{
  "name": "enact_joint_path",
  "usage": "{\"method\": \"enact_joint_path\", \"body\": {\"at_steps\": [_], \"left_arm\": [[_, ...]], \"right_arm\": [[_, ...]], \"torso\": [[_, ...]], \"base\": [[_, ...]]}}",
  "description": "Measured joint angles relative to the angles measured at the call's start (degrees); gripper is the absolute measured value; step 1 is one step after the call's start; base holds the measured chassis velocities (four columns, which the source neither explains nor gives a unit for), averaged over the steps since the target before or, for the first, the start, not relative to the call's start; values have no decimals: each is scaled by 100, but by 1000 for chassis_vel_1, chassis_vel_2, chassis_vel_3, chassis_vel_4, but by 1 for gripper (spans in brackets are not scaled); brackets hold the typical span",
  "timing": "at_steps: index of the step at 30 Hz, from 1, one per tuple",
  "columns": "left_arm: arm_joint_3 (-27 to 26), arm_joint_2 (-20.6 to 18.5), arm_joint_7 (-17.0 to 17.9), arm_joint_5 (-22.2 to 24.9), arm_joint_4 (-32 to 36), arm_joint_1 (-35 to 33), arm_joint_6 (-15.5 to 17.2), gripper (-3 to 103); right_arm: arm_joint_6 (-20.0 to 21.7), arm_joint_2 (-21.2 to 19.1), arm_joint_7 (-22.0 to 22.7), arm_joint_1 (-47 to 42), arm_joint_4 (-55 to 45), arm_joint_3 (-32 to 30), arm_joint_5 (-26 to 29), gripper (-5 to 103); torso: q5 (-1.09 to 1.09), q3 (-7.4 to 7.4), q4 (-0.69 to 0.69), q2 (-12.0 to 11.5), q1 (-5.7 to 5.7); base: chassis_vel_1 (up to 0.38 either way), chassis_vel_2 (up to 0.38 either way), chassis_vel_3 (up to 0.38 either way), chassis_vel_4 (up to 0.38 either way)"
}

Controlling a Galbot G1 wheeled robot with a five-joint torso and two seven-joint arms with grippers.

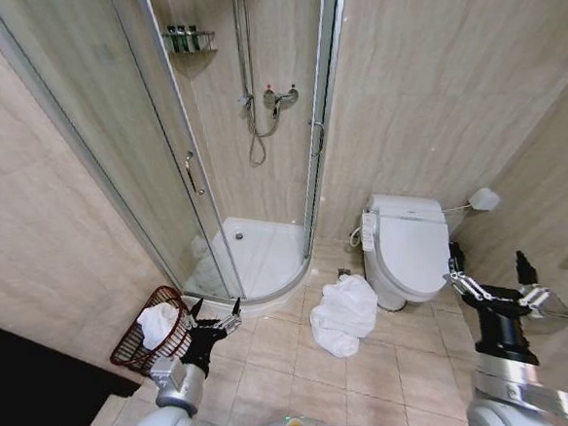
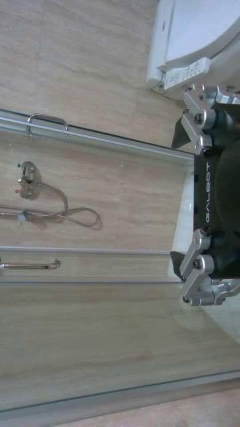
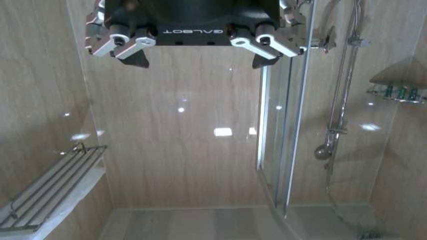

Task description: Discard the used towel into the hamper.

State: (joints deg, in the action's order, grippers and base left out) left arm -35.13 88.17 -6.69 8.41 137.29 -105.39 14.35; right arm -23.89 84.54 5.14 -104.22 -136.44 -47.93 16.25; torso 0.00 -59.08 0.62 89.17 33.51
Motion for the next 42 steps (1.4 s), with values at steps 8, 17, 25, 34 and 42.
{"method": "enact_joint_path", "body": {"at_steps": [8,17,25,34,42], "left_arm": [[0,0,0,0,0,0,0,100],[0,0,0,0,0,0,0,100],[0,0,0,0,0,0,0,100],[0,0,0,0,0,-1,0,100],[0,0,0,0,0,-1,0,100]], "right_arm": [[0,0,0,0,0,0,0,100],[0,0,0,0,0,0,0,100],[0,0,0,1,0,0,0,100],[0,0,0,0,0,0,0,100],[0,0,0,0,0,0,0,100]], "torso": [[0,0,0,0,0],[0,0,0,0,0],[0,-1,0,-1,2],[0,1,0,1,-2],[0,4,-1,-10,-2]], "base": [[0,0,0,0],[0,0,0,0],[17,-16,-17,16],[51,-57,-48,50],[0,0,0,0]]}}
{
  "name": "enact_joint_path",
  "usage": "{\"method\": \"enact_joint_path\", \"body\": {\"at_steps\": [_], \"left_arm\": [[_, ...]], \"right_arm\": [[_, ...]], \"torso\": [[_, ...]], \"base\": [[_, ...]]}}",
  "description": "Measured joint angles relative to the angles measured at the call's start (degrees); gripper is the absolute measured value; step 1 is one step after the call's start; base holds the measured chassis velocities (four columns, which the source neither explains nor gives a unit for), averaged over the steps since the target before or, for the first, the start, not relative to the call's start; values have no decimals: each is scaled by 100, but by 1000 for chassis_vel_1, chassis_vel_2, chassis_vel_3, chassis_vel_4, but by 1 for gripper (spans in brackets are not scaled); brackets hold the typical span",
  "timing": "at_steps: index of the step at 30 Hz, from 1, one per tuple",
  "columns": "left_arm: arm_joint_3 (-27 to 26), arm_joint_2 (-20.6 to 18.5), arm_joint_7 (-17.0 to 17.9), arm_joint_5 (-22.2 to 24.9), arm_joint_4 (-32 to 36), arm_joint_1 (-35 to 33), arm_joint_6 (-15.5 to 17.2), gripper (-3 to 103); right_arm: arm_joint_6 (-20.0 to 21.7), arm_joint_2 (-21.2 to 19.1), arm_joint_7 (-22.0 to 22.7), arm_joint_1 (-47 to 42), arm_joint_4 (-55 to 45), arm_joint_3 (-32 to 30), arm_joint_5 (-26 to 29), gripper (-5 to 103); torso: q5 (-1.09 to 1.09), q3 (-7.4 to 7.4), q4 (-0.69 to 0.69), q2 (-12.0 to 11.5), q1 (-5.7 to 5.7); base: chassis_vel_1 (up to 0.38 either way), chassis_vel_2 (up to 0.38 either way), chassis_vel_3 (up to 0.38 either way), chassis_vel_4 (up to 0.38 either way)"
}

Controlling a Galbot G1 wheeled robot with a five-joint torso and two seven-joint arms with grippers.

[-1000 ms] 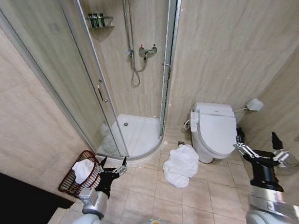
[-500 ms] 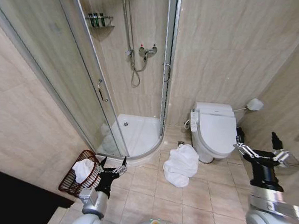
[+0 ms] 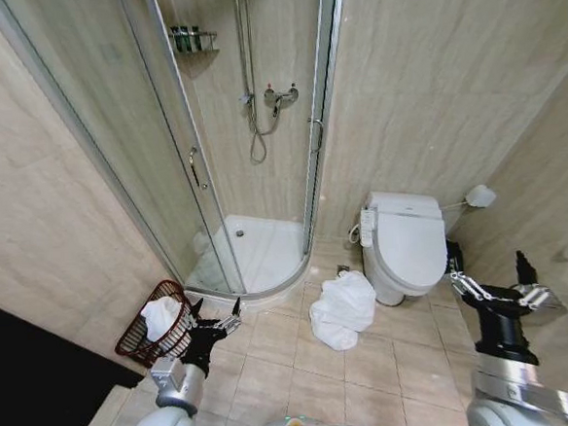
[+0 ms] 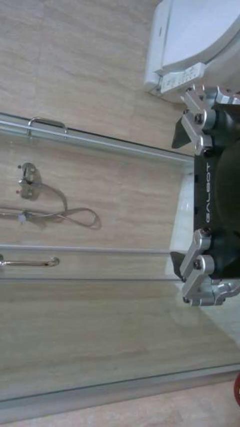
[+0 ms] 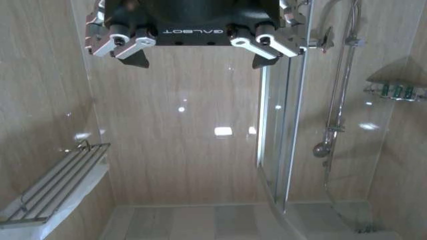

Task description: Discard the used towel into the hamper.

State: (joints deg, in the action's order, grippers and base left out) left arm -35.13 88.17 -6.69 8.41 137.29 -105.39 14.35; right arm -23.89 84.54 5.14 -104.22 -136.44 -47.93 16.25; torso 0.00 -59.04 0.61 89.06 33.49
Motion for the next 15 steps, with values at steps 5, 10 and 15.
{"method": "enact_joint_path", "body": {"at_steps": [5,10,15], "left_arm": [[0,0,0,0,0,0,0,100],[0,0,0,0,0,0,0,100],[0,0,0,0,0,0,0,100]], "right_arm": [[0,0,0,0,0,0,0,100],[0,0,0,0,0,0,0,100],[0,0,0,0,0,0,0,100]], "torso": [[0,44,0,-85,-43],[0,141,-1,-270,-129],[0,253,-1,-476,-222]], "base": [[0,0,0,0],[0,0,0,0],[0,0,0,0]]}}
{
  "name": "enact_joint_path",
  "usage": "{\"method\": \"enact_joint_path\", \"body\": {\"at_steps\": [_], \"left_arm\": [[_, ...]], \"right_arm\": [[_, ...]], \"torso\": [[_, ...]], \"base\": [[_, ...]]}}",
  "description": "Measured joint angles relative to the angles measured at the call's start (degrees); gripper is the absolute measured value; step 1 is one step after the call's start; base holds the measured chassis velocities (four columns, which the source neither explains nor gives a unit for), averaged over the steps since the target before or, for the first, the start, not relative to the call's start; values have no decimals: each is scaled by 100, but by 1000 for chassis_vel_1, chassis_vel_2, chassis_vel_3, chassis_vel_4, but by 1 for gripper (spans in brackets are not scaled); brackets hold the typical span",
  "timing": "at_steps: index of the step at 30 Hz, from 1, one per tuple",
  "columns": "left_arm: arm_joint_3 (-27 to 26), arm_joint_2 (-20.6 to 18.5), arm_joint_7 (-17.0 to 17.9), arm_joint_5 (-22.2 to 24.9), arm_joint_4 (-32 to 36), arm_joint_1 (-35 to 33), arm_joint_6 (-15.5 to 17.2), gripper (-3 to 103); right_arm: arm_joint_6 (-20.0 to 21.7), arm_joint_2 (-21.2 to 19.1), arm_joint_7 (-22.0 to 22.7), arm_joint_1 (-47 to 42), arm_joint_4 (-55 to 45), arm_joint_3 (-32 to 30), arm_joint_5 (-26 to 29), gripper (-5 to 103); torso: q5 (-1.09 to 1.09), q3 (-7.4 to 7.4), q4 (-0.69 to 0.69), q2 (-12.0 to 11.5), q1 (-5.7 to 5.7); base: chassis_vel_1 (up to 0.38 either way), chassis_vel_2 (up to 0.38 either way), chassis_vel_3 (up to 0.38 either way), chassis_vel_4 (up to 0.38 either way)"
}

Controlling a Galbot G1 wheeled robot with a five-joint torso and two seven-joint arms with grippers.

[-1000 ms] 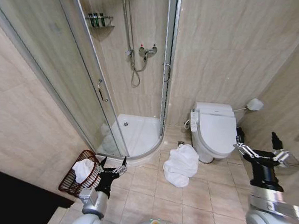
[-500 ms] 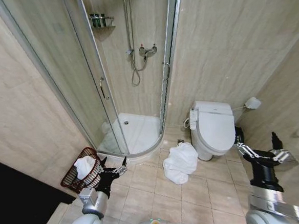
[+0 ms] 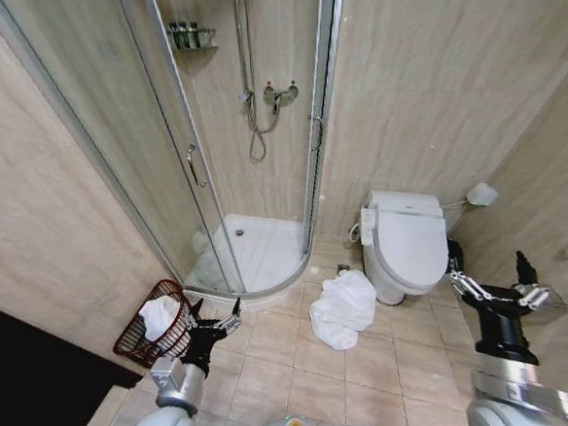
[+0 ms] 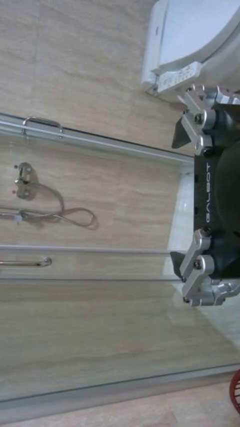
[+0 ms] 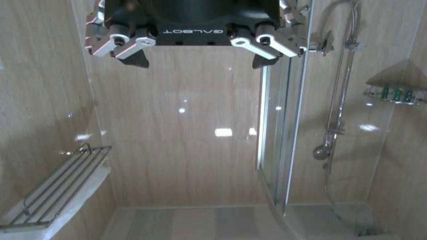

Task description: Discard the used towel into the hamper.

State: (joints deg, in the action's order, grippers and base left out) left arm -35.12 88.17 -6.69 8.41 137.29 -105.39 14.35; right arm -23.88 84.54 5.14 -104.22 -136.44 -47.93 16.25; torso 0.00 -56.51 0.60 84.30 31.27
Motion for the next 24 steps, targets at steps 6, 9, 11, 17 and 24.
{"method": "enact_joint_path", "body": {"at_steps": [6,9,11,17,24], "left_arm": [[0,0,0,0,0,0,0,100],[0,0,0,0,0,0,0,100],[0,0,0,0,0,0,0,100],[0,0,0,0,0,0,0,100],[0,0,0,0,0,0,0,100]], "right_arm": [[0,0,0,0,0,0,0,100],[0,0,0,0,0,0,0,100],[0,0,0,0,0,0,0,100],[0,0,0,0,0,0,0,100],[0,0,0,0,0,0,0,100]], "torso": [[0,141,0,-258,-120],[0,196,0,-363,-168],[0,246,0,-456,-212],[0,346,0,-642,-299],[0,524,0,-975,-453]], "base": [[0,0,0,0],[0,0,0,0],[0,0,0,0],[0,0,0,0],[0,0,0,0]]}}
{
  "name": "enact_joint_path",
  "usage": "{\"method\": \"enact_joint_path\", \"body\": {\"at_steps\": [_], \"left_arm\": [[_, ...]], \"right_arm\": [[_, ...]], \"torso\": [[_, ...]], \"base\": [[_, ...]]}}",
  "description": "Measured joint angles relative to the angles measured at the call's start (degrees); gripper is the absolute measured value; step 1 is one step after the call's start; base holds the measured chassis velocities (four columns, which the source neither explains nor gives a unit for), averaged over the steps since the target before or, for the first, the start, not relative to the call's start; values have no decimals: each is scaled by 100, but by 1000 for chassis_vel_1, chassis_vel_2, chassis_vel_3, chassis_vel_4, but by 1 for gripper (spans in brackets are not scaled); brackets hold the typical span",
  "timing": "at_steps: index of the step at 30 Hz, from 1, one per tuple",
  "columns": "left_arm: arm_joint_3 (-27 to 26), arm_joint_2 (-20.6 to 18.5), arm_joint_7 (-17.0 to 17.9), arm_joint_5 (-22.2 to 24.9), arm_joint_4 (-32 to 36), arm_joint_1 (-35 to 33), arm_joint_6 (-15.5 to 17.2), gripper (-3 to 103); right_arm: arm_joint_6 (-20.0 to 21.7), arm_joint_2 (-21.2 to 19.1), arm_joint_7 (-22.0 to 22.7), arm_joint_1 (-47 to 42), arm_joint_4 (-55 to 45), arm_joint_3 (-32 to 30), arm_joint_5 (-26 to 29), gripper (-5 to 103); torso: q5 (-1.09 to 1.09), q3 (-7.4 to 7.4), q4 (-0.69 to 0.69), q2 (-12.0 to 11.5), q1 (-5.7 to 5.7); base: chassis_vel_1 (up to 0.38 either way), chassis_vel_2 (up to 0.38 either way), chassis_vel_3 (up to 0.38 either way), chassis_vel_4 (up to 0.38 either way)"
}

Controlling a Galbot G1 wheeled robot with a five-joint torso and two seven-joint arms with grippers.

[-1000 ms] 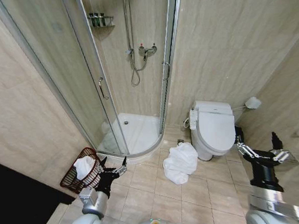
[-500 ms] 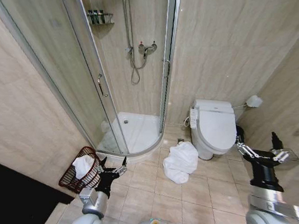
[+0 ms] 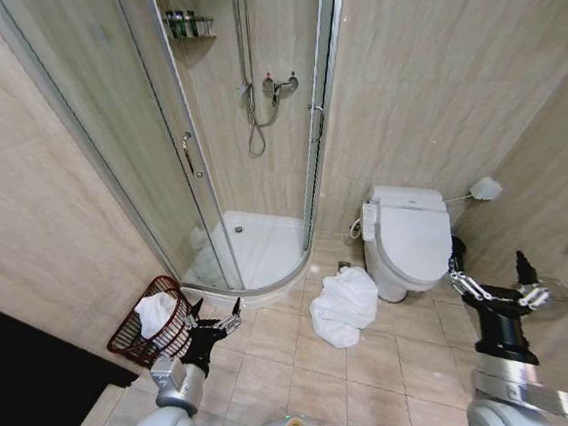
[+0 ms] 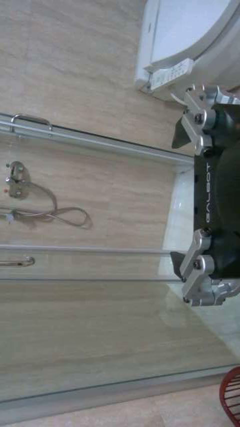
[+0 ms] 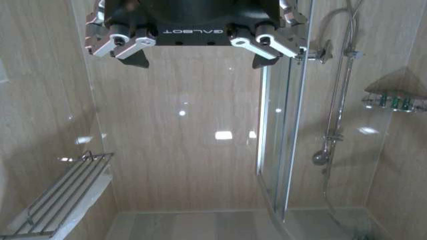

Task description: Discard the used towel into the hamper.

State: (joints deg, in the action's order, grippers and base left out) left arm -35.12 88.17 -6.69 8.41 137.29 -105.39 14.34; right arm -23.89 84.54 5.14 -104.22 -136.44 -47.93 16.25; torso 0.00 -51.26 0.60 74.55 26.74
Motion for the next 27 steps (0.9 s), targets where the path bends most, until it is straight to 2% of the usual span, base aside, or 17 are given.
{"method": "enact_joint_path", "body": {"at_steps": [9,18,27], "left_arm": [[0,0,0,0,0,0,0,100],[0,0,0,0,0,0,0,100],[0,0,0,0,0,0,0,100]], "right_arm": [[0,0,0,0,0,0,0,100],[0,0,0,0,0,0,0,100],[0,0,0,0,0,0,0,100]], "torso": [[0,165,0,-309,-144],[0,257,-1,-482,-225],[0,407,-1,-761,-354]], "base": [[0,0,0,0],[0,0,0,0],[0,0,0,0]]}}
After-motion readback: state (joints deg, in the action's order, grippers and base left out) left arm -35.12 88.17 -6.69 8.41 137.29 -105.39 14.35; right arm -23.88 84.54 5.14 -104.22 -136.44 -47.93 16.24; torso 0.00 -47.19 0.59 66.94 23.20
